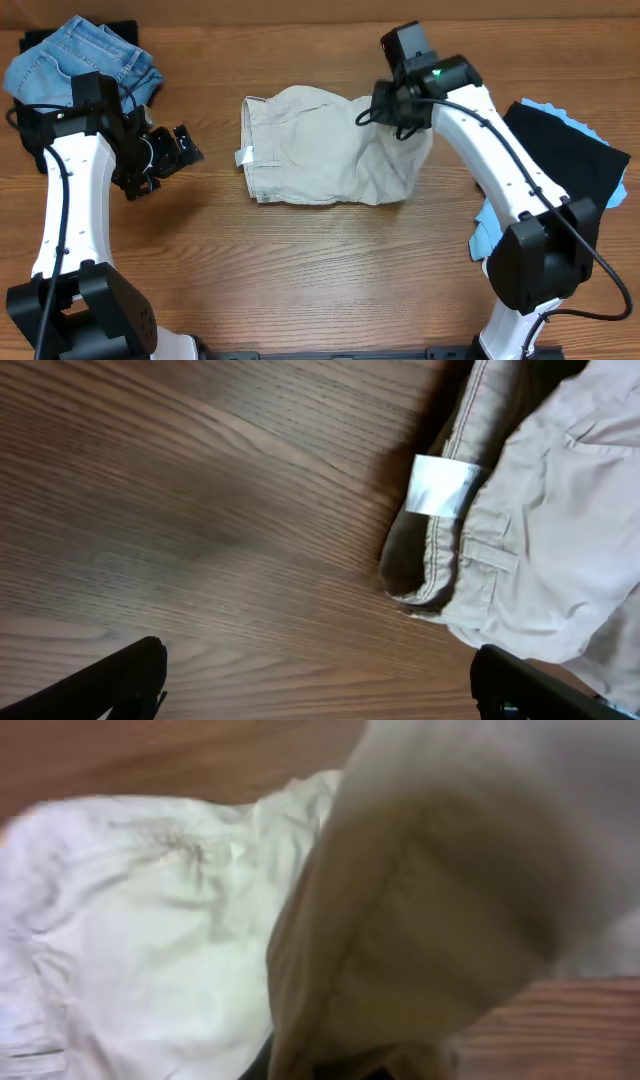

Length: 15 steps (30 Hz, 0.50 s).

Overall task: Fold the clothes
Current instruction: 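Fold the right half of the pants leftward with the right gripper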

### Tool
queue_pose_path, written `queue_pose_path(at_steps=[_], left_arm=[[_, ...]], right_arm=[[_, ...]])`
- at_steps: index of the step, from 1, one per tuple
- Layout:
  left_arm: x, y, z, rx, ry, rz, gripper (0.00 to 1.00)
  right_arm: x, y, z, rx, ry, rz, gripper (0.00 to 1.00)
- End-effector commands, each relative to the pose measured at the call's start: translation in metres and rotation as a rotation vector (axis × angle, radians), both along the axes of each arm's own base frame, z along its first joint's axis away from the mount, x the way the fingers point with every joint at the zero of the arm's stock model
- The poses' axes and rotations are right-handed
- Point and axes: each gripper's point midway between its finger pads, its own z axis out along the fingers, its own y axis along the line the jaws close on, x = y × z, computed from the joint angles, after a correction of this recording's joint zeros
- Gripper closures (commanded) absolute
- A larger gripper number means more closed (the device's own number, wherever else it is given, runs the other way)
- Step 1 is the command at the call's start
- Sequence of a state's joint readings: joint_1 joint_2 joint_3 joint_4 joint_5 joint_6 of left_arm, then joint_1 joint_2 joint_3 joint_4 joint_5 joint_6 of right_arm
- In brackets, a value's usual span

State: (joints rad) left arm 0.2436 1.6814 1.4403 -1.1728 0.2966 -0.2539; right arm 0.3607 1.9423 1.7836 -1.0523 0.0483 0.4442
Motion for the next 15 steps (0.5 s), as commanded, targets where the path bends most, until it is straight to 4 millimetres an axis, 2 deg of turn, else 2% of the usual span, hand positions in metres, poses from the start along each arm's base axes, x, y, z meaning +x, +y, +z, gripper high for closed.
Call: queue_pose_path(at_steps=[1, 4, 7, 9, 11, 15], left_arm=[[0.001, -0.004, 0.004, -0.001, -0.022, -0.032, 0.00], [0.001, -0.004, 0.004, -0.001, -0.021, -0.032, 0.00], [0.001, -0.005, 0.004, -0.001, -0.022, -0.035, 0.00], [0.001, -0.005, 0.004, -0.001, -0.021, -0.035, 0.00], [0.000, -0.005, 0.004, -0.002, -0.018, -0.035, 0.00], [0.000, -0.005, 0.004, -0.001, -0.017, -0.039, 0.00]], right_arm=[[0.005, 0.019, 0.031, 0.075, -0.064, 0.033, 0.96], [0.004, 0.041, 0.036, 0.092, -0.097, 0.077, 0.96], [-0.003, 0.074, 0.041, 0.112, -0.132, 0.143, 0.95], [-0.011, 0.103, 0.046, 0.136, -0.159, 0.203, 0.94], [-0.019, 0.125, 0.047, 0.149, -0.171, 0.249, 0.91], [-0.025, 0.148, 0.041, 0.183, -0.166, 0.251, 0.90]])
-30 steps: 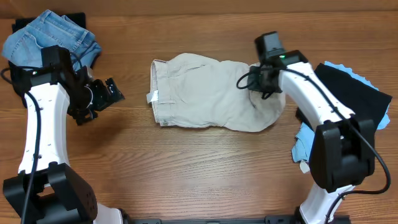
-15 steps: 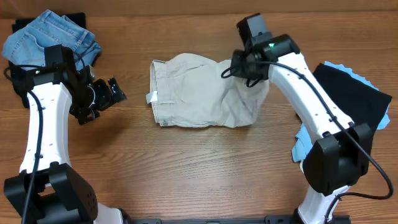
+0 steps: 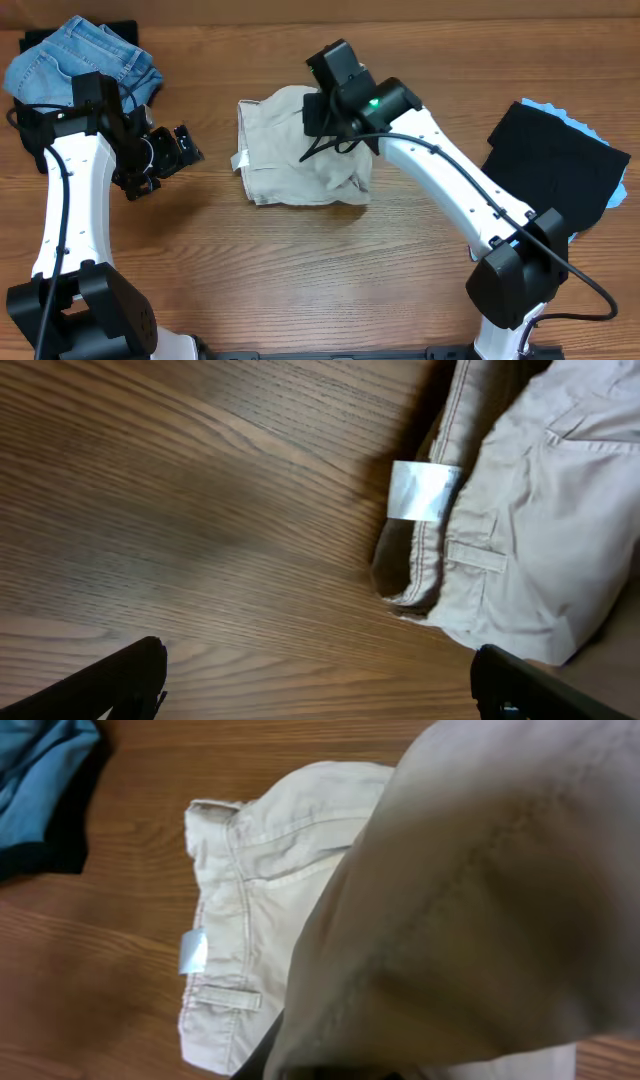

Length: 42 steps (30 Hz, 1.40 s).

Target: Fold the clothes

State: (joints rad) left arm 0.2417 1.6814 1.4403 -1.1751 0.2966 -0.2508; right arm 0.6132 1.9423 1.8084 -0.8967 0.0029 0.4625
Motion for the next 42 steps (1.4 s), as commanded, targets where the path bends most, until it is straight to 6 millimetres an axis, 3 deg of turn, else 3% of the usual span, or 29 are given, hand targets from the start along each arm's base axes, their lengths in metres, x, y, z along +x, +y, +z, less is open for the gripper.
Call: queue_pose_path(at_steps=[1, 10, 17, 18, 20, 22, 25, 32, 34, 36, 37, 38, 39, 41, 42], left_arm=[[0.000, -0.004, 0.004, -0.002, -0.018, -0.034, 0.00], [0.000, -0.004, 0.004, 0.000, -0.019, -0.045, 0.00], [-0.001, -0.004, 0.004, -0.001, -0.018, -0.045, 0.00], [-0.001, -0.004, 0.003, -0.001, -0.017, -0.045, 0.00], [-0.001, -0.004, 0.004, -0.001, -0.017, -0.045, 0.00], [-0.001, -0.004, 0.003, 0.000, -0.017, -0.045, 0.00], [-0.001, -0.004, 0.003, 0.000, -0.017, -0.045, 0.00], [0.000, -0.004, 0.004, 0.001, -0.019, -0.044, 0.00], [-0.001, -0.004, 0.003, 0.004, -0.020, -0.052, 0.00], [-0.001, -0.004, 0.003, 0.005, -0.020, -0.054, 0.00], [0.000, -0.004, 0.003, 0.005, -0.021, -0.054, 0.00], [0.000, -0.004, 0.003, 0.005, -0.021, -0.055, 0.00], [0.000, -0.004, 0.003, 0.005, -0.021, -0.055, 0.00], [0.000, -0.004, 0.003, 0.005, -0.022, -0.054, 0.00], [0.000, -0.004, 0.004, 0.005, -0.023, -0.056, 0.00]], right_arm=[[0.002, 0.019, 0.014, 0.070, -0.028, 0.004, 0.90], [0.009, 0.027, 0.023, 0.122, -0.061, -0.008, 0.96], [0.000, 0.068, 0.043, 0.327, -0.031, 0.091, 0.90], [-0.001, 0.069, 0.039, 0.323, -0.024, 0.093, 0.89], [-0.004, 0.076, 0.022, 0.304, 0.006, 0.104, 0.73], [-0.007, 0.087, -0.005, 0.286, 0.056, 0.123, 0.73], [-0.010, 0.102, -0.027, 0.291, 0.089, 0.153, 0.74], [-0.027, 0.142, -0.024, 0.392, 0.103, 0.237, 0.72], [-0.031, 0.148, -0.020, 0.391, 0.079, 0.270, 0.64], [-0.027, 0.146, -0.010, 0.381, 0.051, 0.278, 0.58], [-0.019, 0.135, 0.002, 0.371, 0.033, 0.247, 0.54], [-0.008, 0.118, 0.014, 0.342, 0.011, 0.197, 0.48], [0.003, 0.098, 0.024, 0.301, -0.013, 0.143, 0.30], [0.009, 0.077, 0.022, 0.248, -0.017, 0.138, 0.23], [0.009, 0.067, 0.009, 0.214, 0.027, 0.121, 0.22]])
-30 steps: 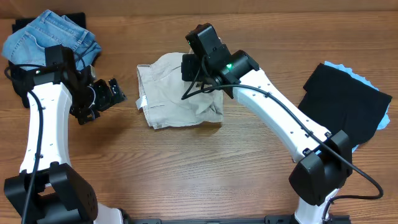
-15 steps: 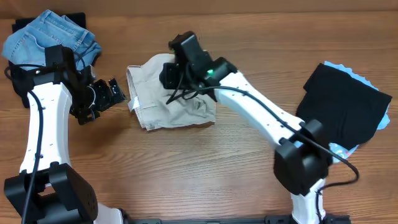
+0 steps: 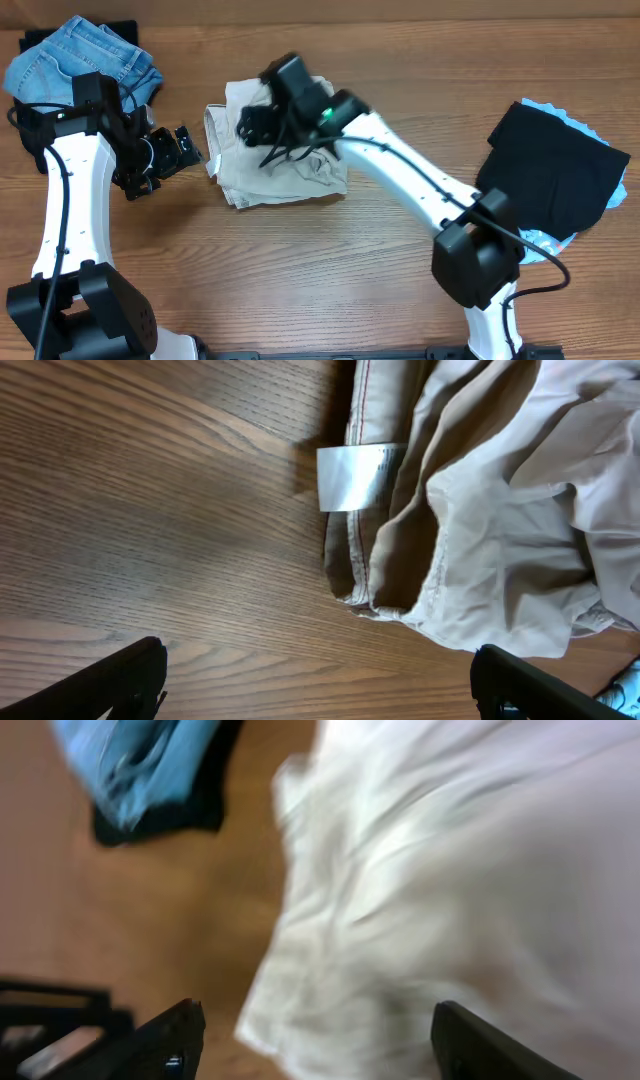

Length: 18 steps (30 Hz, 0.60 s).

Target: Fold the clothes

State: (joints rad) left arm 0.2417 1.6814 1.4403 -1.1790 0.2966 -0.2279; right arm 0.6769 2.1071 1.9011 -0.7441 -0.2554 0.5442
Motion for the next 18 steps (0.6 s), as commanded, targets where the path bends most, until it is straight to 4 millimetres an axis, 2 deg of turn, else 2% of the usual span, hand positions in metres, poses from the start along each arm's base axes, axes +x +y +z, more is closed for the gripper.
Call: queue_pose_path(at_steps=[1, 3, 6, 7, 10, 12, 16, 18], left_arm=[[0.002, -0.004, 0.004, 0.001, -0.023, -0.036, 0.00], [0.002, -0.007, 0.004, 0.000, -0.025, -0.038, 0.00], [0.001, -0.007, 0.004, -0.002, -0.018, -0.039, 0.00], [0.001, -0.008, 0.004, -0.002, -0.018, -0.040, 0.00], [0.001, -0.008, 0.004, -0.002, -0.019, -0.043, 0.00], [0.001, -0.008, 0.004, -0.002, -0.020, -0.043, 0.00], [0.001, -0.008, 0.004, -0.002, -0.018, -0.043, 0.00], [0.001, -0.008, 0.004, -0.002, -0.018, -0.043, 0.00]], right_arm=[[0.014, -0.030, 0.018, -0.050, -0.038, -0.042, 0.22], [0.010, -0.027, -0.005, -0.051, 0.051, -0.104, 0.22], [-0.004, -0.005, -0.027, -0.036, 0.136, -0.147, 0.27], [-0.013, 0.005, -0.029, -0.043, 0.134, -0.125, 0.28], [-0.022, 0.014, -0.031, -0.051, 0.134, -0.120, 0.28], [-0.027, 0.019, -0.038, -0.062, 0.160, -0.164, 0.28], [-0.024, 0.022, -0.072, -0.101, 0.195, -0.242, 0.27], [-0.011, 0.030, -0.087, -0.091, 0.150, -0.212, 0.27]])
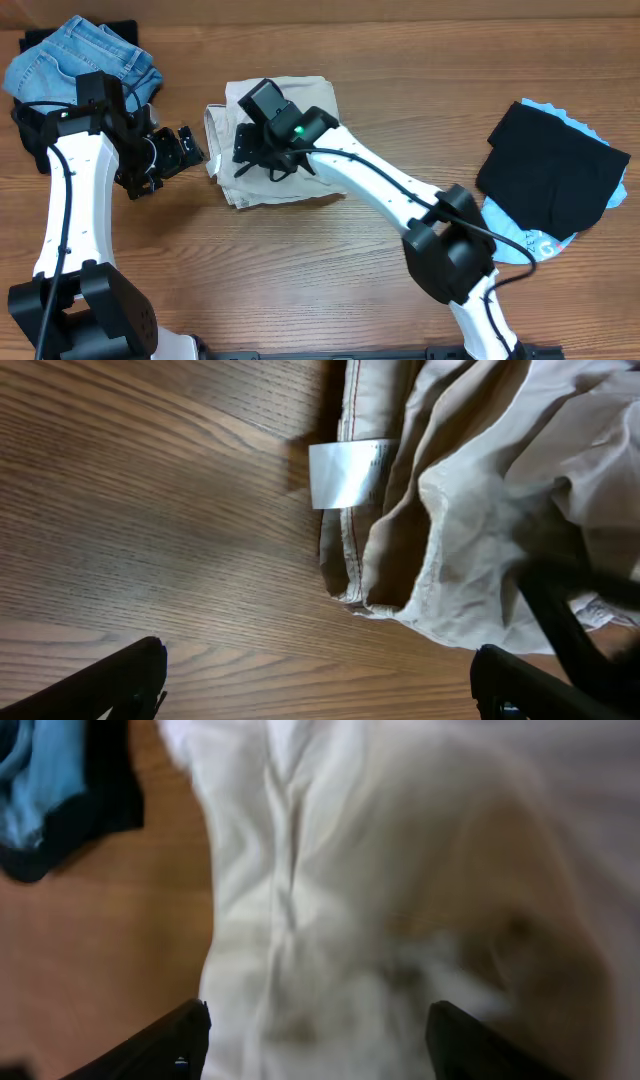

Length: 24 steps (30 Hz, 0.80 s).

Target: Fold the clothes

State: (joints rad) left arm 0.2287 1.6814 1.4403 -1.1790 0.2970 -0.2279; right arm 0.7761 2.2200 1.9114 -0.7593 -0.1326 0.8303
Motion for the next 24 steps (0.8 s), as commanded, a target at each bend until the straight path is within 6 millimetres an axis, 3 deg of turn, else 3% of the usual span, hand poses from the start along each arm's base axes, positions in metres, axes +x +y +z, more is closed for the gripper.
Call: queue_pose_path(at_steps=[1, 6, 8, 9, 11, 12, 18, 19, 20, 22, 24], left_arm=[[0.000, -0.004, 0.004, -0.001, -0.017, -0.030, 0.00], [0.001, -0.003, 0.003, 0.006, -0.020, -0.037, 0.00], [0.001, -0.003, 0.003, 0.008, -0.021, -0.037, 0.00], [0.000, -0.002, 0.003, 0.010, -0.019, -0.036, 0.00], [0.000, -0.002, 0.003, 0.013, -0.019, -0.036, 0.00], [0.000, -0.001, 0.003, 0.019, -0.017, -0.035, 0.00], [0.000, 0.000, 0.002, 0.026, -0.015, -0.034, 0.00], [0.000, 0.000, 0.002, 0.026, -0.015, -0.034, 0.00], [0.000, 0.000, 0.002, 0.024, -0.015, -0.034, 0.00], [0.000, 0.000, 0.002, 0.024, -0.015, -0.034, 0.00], [0.000, 0.000, 0.002, 0.024, -0.015, -0.034, 0.00]], right_arm=[[0.018, 0.005, -0.026, -0.023, -0.050, -0.011, 0.27], [0.042, 0.017, -0.009, 0.029, -0.178, -0.009, 0.29], [0.048, 0.018, -0.005, 0.032, -0.213, -0.003, 0.54], [0.052, 0.014, -0.005, 0.026, -0.217, -0.014, 0.71], [0.056, 0.010, -0.004, 0.025, -0.219, -0.023, 0.92], [0.057, 0.008, -0.003, 0.025, -0.219, -0.027, 0.96], [0.052, -0.010, 0.039, 0.007, -0.250, -0.062, 0.96], [0.051, -0.012, 0.042, 0.001, -0.248, -0.064, 0.90], [0.049, -0.011, 0.041, 0.008, -0.241, -0.055, 0.46], [0.048, -0.010, 0.040, -0.005, -0.255, -0.022, 0.39], [0.048, 0.000, 0.046, -0.114, -0.436, 0.228, 0.36]])
